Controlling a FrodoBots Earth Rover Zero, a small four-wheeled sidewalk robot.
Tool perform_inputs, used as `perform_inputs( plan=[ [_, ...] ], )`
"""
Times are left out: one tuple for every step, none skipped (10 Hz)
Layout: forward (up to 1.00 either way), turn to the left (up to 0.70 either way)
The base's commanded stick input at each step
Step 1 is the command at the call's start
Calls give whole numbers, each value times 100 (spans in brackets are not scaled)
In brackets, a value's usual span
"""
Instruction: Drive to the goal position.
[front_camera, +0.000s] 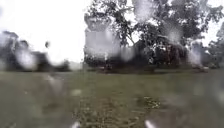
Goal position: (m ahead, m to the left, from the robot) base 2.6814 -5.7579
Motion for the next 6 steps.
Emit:
perform_inputs(
  plan=[
    [100, 0],
    [100, 0],
    [100, 0],
    [100, 0],
    [100, 0],
    [100, 0]
  ],
)
